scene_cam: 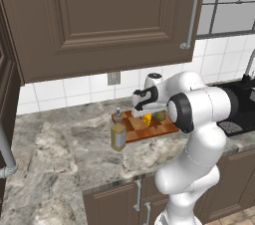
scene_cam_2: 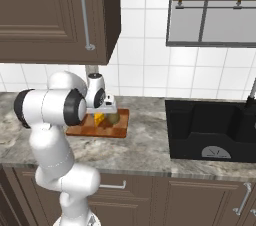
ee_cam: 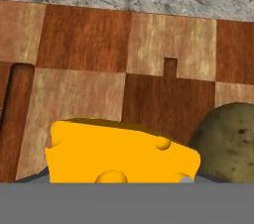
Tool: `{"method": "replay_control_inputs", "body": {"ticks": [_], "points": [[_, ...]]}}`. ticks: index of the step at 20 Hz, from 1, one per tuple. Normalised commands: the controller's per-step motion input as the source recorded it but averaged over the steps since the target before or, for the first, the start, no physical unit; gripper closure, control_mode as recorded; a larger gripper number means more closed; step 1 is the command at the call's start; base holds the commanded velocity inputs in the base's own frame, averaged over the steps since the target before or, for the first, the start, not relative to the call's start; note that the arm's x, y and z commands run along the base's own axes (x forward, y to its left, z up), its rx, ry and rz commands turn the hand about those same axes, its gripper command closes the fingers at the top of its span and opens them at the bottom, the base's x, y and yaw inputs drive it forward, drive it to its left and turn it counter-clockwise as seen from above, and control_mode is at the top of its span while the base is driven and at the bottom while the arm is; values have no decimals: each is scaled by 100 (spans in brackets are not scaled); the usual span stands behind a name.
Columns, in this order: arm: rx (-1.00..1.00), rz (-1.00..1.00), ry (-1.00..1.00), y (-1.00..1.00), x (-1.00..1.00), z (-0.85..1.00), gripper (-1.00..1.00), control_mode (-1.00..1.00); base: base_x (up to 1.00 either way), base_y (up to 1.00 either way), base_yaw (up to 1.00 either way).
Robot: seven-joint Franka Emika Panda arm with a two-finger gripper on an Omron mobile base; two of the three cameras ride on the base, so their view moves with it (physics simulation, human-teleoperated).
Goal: Retrieve the reheated potato from the microwave, then place the potato, cheese, and condiment on the cutting board.
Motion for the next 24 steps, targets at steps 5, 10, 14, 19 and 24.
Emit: {"method": "replay_control_inputs", "body": {"ticks": [5,10,14,19,24], "points": [[0,6,0,3,33,-19,100,-100,0,0,0],[-1,4,0,0,22,-23,100,-100,0,0,0],[-2,1,0,-1,5,-22,100,-100,0,0,0],[-4,1,0,-10,-6,-22,100,-100,0,0,0],[-2,1,0,-12,-17,-22,100,-100,0,0,0]]}}
